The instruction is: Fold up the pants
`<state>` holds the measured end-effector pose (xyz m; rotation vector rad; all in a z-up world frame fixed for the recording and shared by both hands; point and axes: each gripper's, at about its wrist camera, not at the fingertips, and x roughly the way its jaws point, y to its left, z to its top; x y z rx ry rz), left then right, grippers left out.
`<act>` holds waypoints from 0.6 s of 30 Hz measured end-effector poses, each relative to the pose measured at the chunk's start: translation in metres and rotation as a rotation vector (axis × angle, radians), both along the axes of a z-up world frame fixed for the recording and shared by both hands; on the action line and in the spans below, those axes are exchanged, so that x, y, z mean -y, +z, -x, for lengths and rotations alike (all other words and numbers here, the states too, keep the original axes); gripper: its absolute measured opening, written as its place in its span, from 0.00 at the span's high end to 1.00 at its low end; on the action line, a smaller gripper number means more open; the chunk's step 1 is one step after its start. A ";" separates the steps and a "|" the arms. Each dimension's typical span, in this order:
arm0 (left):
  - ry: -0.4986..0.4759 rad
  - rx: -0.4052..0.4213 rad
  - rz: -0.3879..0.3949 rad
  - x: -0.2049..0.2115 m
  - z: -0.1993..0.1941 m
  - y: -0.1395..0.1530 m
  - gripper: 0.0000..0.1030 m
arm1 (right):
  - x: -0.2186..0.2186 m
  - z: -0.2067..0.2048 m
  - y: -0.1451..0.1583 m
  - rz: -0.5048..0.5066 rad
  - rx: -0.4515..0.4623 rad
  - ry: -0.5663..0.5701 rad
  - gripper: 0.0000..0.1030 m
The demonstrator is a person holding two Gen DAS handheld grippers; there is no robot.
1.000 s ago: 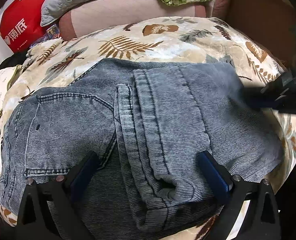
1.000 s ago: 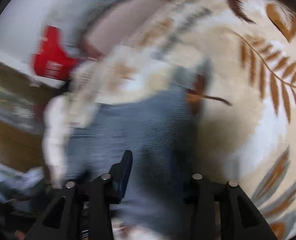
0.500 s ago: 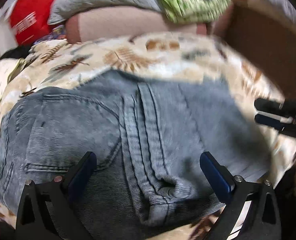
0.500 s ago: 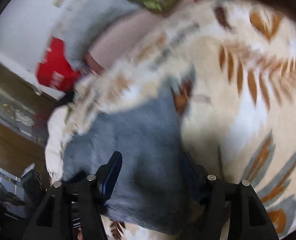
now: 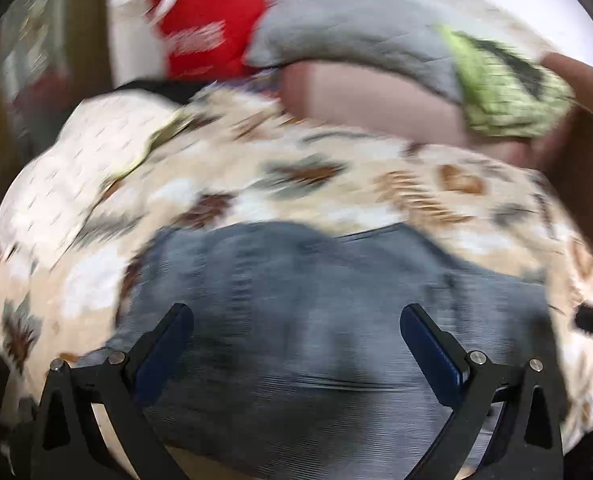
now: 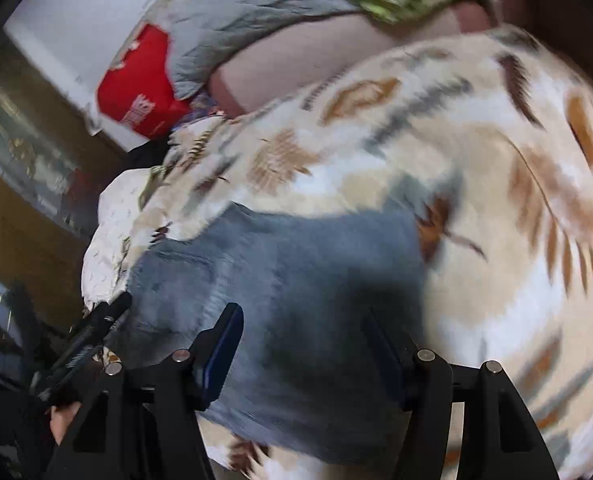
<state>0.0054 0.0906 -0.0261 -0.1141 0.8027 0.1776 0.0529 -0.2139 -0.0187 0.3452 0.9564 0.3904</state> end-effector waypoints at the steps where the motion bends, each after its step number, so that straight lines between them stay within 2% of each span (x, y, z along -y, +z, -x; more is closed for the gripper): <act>1: 0.040 -0.060 0.000 -0.014 -0.006 -0.013 0.00 | -0.012 -0.013 0.008 0.013 0.008 0.034 0.36; 3: 0.094 -0.152 0.022 -0.034 -0.012 -0.036 0.00 | -0.046 -0.042 0.017 0.043 0.012 0.119 0.36; 4: 0.095 -0.168 0.057 -0.041 -0.013 -0.045 0.00 | -0.057 -0.054 0.017 0.057 0.007 0.144 0.36; 8: 0.058 -0.159 0.040 -0.040 -0.016 -0.045 0.00 | -0.116 -0.108 0.007 0.195 -0.019 0.238 0.37; 10: 0.054 -0.159 0.076 -0.045 -0.016 -0.047 0.00 | -0.137 -0.130 -0.006 0.240 -0.043 0.251 0.39; 13: 0.044 -0.160 0.081 -0.047 -0.017 -0.046 0.00 | -0.158 -0.151 -0.022 0.300 -0.078 0.257 0.47; 17: 0.038 -0.161 0.092 -0.049 -0.017 -0.047 0.00 | -0.172 -0.165 -0.043 0.341 -0.118 0.270 0.47; 18: 0.037 -0.162 0.094 -0.050 -0.016 -0.046 0.00 | -0.176 -0.166 -0.048 0.348 -0.125 0.278 0.55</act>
